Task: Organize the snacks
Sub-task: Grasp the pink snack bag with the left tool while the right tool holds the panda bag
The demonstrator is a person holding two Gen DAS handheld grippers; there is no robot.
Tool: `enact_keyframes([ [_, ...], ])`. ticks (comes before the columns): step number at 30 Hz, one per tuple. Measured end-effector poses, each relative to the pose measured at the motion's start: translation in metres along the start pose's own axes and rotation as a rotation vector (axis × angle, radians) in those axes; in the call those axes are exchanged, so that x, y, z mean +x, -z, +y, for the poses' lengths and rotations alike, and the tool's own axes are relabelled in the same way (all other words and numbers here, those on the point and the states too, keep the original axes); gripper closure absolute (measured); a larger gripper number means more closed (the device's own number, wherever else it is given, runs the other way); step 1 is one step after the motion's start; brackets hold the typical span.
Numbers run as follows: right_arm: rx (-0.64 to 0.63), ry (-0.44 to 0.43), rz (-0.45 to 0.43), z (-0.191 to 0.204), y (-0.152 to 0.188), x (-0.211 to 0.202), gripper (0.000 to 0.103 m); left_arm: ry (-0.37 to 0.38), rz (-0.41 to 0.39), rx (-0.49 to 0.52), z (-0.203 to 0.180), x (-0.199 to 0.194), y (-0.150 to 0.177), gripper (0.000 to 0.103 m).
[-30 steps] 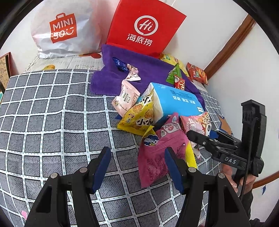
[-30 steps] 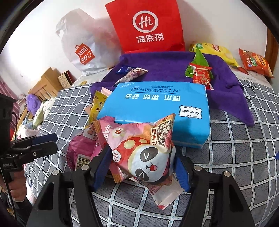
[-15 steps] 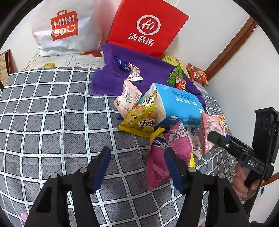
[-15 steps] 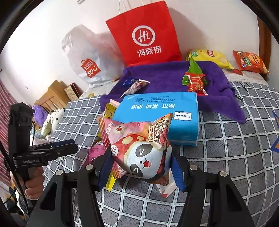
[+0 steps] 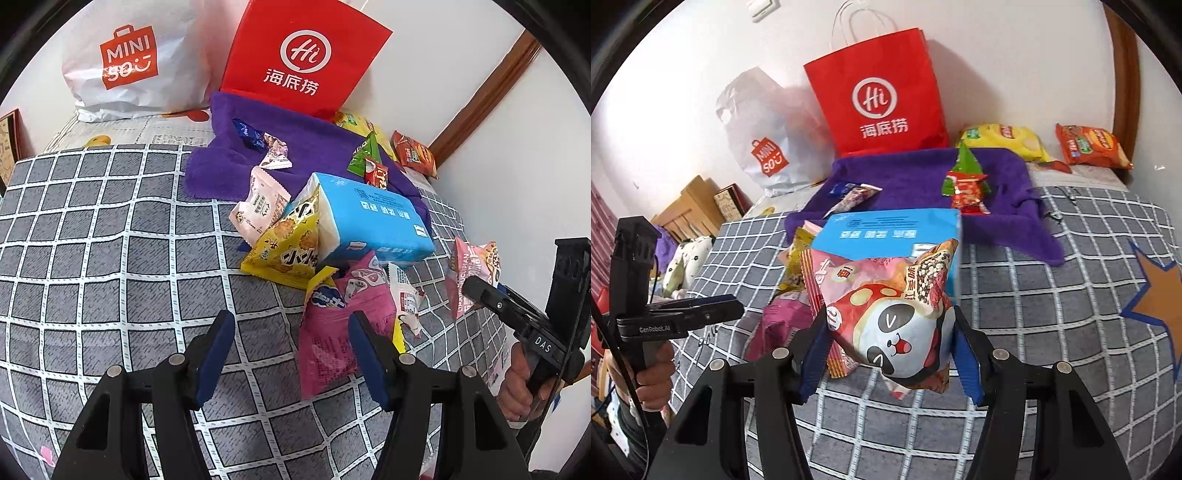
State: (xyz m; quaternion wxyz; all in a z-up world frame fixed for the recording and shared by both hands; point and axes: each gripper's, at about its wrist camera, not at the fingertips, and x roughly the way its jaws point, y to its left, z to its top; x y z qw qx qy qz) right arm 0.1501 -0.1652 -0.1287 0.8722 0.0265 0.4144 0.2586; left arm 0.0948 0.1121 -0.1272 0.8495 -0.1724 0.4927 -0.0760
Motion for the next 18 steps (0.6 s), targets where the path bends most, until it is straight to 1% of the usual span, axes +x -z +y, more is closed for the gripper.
enact_keyframes([
  [11,0.021,0.018,-0.010,-0.018,0.009,-0.011,0.043,0.050,0.006,0.002,-0.014,0.001,0.003,0.042],
  [14,0.023,0.024,-0.015,-0.023,0.011,-0.013,0.043,0.068,0.008,0.019,-0.023,0.003,0.001,0.041],
  [18,0.030,0.024,-0.015,-0.028,0.014,-0.015,0.043,0.074,0.021,0.045,-0.037,0.012,0.000,0.040],
])
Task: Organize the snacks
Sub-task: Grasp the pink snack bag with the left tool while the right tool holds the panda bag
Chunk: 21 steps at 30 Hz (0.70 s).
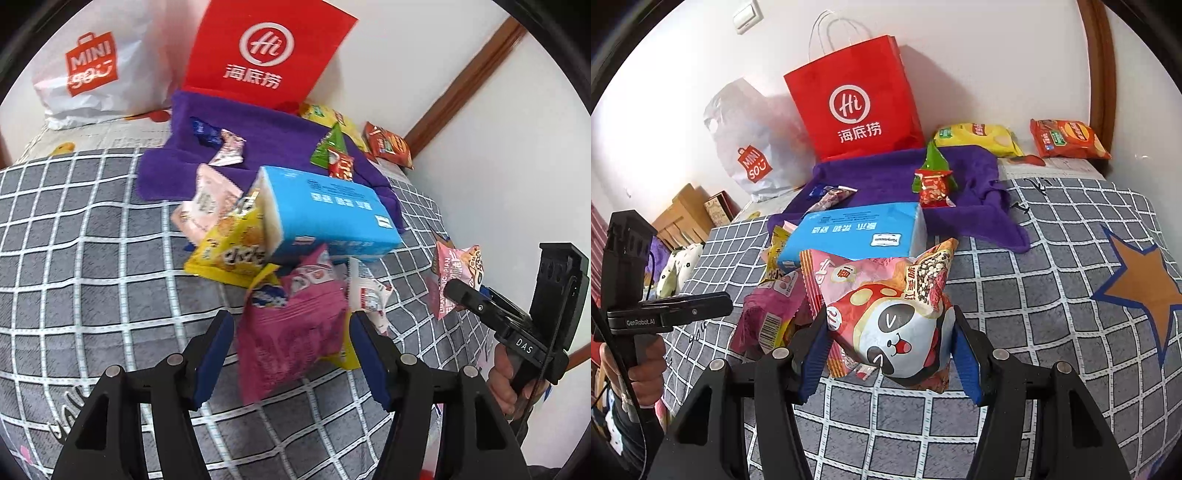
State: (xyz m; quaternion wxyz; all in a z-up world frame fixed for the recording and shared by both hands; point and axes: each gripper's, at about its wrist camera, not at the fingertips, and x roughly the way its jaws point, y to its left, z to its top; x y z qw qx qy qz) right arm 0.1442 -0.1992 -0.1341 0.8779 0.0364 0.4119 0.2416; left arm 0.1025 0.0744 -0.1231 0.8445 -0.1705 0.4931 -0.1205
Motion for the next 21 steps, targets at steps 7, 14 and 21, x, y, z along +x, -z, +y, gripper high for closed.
enact_keyframes([
  [7,-0.001,0.015,0.010,-0.006,0.004,0.000,0.043,-0.030,0.051,0.020,-0.008,0.025,0.001,0.040],
  [14,0.002,0.027,0.030,-0.008,0.007,0.006,0.043,-0.041,0.055,0.008,-0.005,0.036,-0.001,0.039],
  [21,0.000,0.025,0.047,-0.003,0.009,0.014,0.043,-0.037,0.061,0.041,-0.008,0.042,-0.004,0.031],
])
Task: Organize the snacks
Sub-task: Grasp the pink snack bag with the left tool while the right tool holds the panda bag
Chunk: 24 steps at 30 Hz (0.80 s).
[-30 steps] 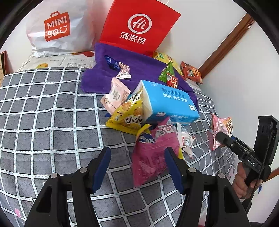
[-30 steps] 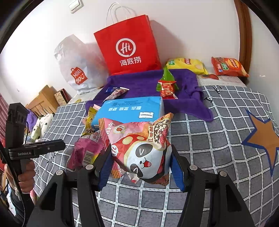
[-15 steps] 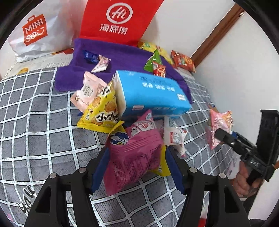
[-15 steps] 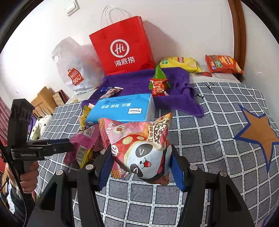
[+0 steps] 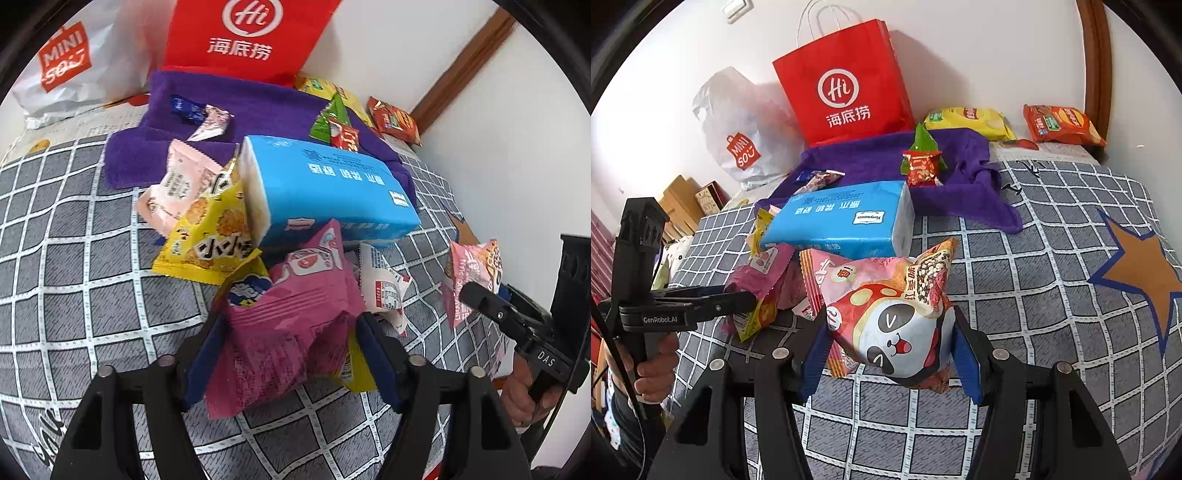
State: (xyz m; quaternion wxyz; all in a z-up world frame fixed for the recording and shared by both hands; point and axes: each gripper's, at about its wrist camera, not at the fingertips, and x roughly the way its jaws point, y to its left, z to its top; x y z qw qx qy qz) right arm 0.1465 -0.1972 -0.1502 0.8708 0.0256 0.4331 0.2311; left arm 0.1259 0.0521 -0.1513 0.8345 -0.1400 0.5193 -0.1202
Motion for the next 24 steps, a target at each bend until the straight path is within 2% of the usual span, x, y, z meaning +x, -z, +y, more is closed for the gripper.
enact_keyframes([
  [8,-0.005,0.008,0.007,0.005,-0.001,0.002,0.043,0.007,-0.026,0.018,-0.001,0.002,0.001,0.031],
  [10,-0.003,0.008,0.009,0.005,-0.001,0.002,0.043,0.009,-0.043,0.017,0.001,0.000,0.003,0.041],
  [24,-0.018,0.012,0.012,0.015,-0.005,0.004,0.043,0.058,-0.081,0.000,0.013,-0.020,0.008,0.046],
])
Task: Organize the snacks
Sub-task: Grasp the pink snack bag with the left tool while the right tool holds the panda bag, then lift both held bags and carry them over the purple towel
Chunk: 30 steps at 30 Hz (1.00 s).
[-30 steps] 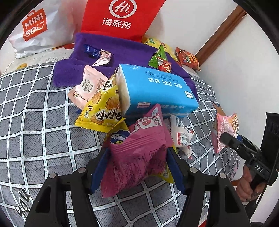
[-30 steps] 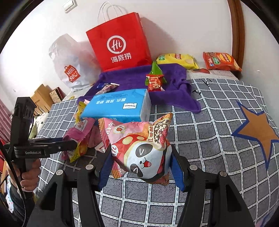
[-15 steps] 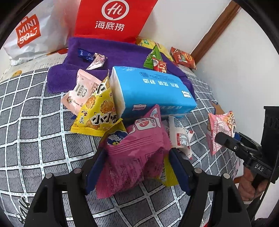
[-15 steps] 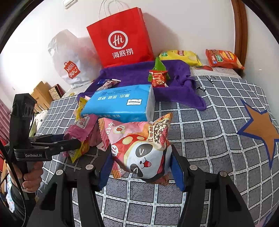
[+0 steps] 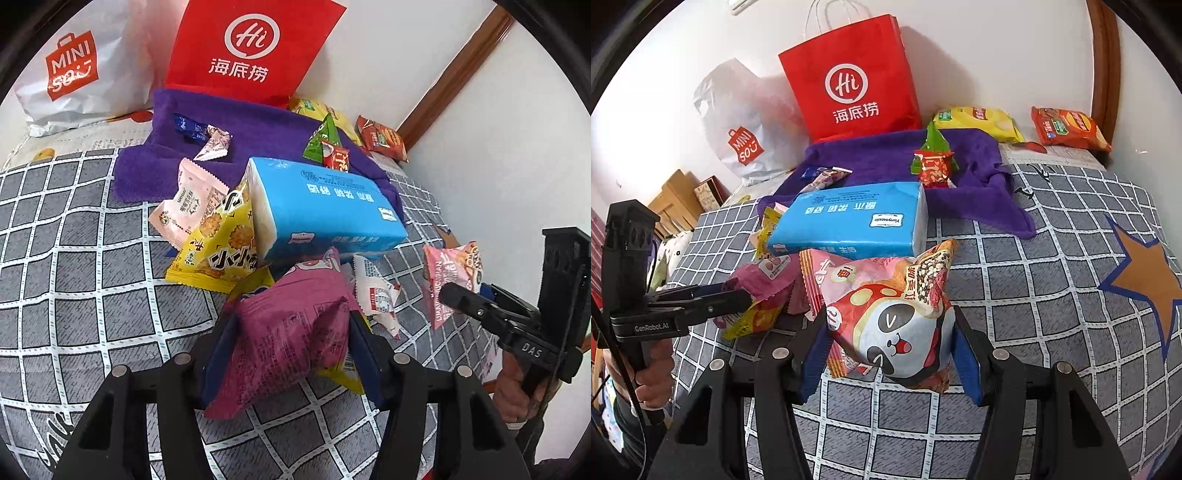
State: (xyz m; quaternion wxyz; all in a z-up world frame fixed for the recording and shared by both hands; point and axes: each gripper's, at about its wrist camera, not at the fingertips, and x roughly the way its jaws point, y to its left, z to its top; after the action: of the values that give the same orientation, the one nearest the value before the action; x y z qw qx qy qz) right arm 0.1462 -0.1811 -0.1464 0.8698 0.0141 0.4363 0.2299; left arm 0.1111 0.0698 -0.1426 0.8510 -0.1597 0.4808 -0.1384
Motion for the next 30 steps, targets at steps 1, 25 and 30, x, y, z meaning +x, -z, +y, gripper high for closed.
enact_keyframes([
  [1,0.000,0.001,-0.001,0.000,0.000,0.000,0.043,0.004,-0.005,0.000,0.000,-0.002,0.000,0.046],
  [25,-0.013,-0.001,-0.022,0.015,-0.012,-0.007,0.043,0.021,-0.052,0.014,-0.005,-0.033,-0.008,0.047],
  [30,-0.018,-0.006,-0.029,0.019,-0.019,-0.007,0.043,0.022,-0.057,0.013,-0.005,-0.036,-0.013,0.047],
])
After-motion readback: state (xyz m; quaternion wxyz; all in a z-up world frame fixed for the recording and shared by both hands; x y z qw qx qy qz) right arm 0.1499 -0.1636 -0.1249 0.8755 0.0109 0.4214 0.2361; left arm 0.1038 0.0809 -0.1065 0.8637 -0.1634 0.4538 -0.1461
